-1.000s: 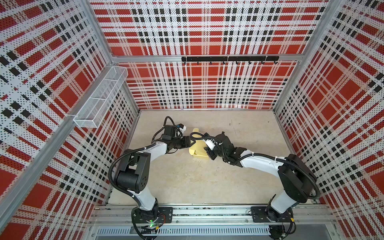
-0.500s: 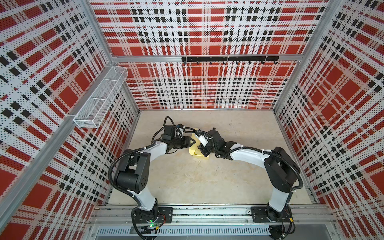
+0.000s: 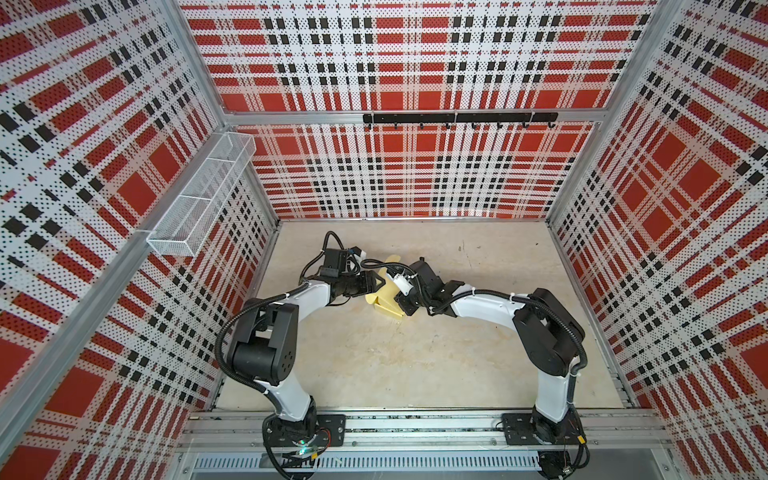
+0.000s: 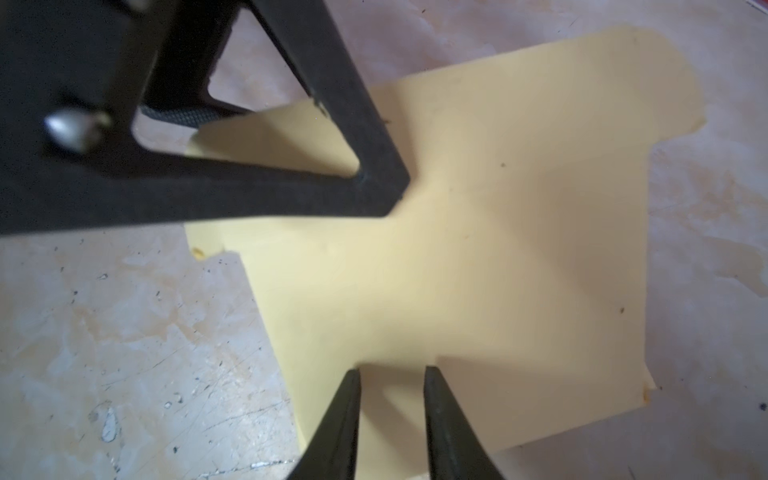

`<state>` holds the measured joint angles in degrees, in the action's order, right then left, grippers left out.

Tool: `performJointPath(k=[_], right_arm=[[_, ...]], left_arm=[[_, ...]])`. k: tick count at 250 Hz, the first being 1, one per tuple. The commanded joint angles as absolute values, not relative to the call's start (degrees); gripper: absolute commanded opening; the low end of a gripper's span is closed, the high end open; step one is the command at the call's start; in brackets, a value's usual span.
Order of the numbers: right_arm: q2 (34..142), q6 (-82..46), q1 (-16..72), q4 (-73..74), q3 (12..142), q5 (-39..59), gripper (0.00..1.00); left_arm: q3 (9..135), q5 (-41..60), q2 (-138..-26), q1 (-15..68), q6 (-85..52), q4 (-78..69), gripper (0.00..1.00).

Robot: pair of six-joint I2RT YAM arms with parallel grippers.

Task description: Fold the paper box

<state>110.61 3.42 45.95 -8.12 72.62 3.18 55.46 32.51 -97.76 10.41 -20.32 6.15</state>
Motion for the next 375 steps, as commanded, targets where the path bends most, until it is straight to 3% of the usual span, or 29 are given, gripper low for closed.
performJointPath(k=[1, 71, 157, 241, 287, 302, 375], right_arm=[[112.32, 4.22, 46.15, -7.41, 73.45, 3.26, 0.29], [113.07, 4.14, 45.87, -8.28, 73.59, 3.49, 0.29], [109.61, 3.16, 45.22, -9.01, 72.32, 2.57, 0.29], [105.15, 0.35, 43.21, -10.75, 70.31, 0.40, 0.29], [103.39, -5.10, 40.54, -12.14, 69.50, 0.88, 0.29], [103.42, -5.61, 40.00, -11.65, 69.33, 0.73, 0.30], [108.93, -9.02, 37.55, -16.06, 76.83, 1.85, 0.30]], left_arm=[[56.91, 30.61, -100.04, 10.11, -18.65, 8.27, 0.61], [58.86, 25.13, -103.24, 10.27, -14.76, 13.30, 0.59], [59.33, 25.21, -103.40, 12.46, -12.75, 15.08, 0.60], [55.22, 25.36, -101.38, 15.63, -18.68, 12.67, 0.60], [54.61, 25.79, -98.56, 19.86, -20.01, 12.75, 0.65], [54.06, 25.18, -98.14, 20.90, -21.00, 12.58, 0.70], [52.90, 25.67, -95.18, 20.97, -23.50, 11.28, 0.76]])
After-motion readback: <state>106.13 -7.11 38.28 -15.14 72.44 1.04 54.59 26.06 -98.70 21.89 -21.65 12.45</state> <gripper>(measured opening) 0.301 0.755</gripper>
